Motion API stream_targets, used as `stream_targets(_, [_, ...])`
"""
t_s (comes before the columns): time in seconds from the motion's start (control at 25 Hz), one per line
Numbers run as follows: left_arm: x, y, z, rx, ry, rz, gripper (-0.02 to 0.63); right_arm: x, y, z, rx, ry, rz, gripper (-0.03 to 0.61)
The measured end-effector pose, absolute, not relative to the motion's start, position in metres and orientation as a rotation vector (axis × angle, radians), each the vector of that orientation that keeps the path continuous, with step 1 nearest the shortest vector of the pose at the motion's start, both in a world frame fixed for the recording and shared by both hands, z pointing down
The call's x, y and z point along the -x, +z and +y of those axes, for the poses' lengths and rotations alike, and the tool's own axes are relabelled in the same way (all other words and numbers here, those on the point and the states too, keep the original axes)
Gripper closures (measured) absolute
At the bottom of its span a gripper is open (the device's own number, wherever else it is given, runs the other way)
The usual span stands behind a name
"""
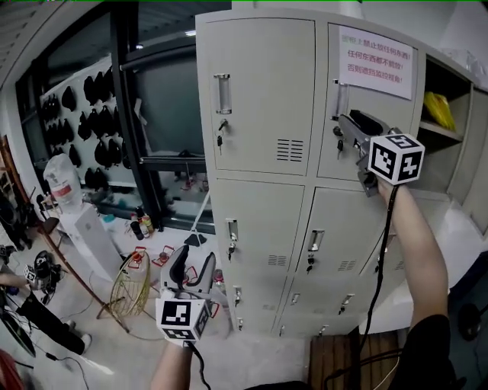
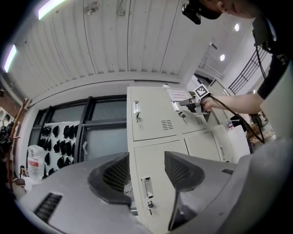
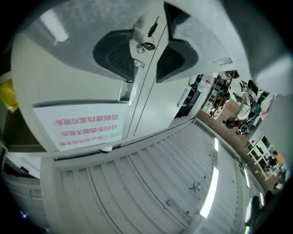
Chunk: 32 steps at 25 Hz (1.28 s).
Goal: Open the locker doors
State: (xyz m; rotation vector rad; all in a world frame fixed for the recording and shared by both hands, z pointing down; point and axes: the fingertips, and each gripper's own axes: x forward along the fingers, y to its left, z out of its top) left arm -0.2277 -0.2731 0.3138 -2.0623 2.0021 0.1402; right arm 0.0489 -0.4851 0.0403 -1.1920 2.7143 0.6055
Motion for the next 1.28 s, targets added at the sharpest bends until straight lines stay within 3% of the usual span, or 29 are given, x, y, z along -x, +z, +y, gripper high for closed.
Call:
stream_targets(0.6, [0.255,0.327,-0.253,1.924,0.066,2.167,0.376,-0.024,0.022,-0.521,1.186,0.560,2.726,0.446])
stream_targets(0.76, [0.249,0.327,-0.251,1.949,0.058,2.141,0.376,-0.016,0.025,-0.520,1.271,0.536,2.687,0.370])
stream_targets(1.28, [0.274,0.333,-0.237,1.982,0.085,2.136,0.376,-0.023,0.022,-0.489,1.129,0.414,2.715,0.371])
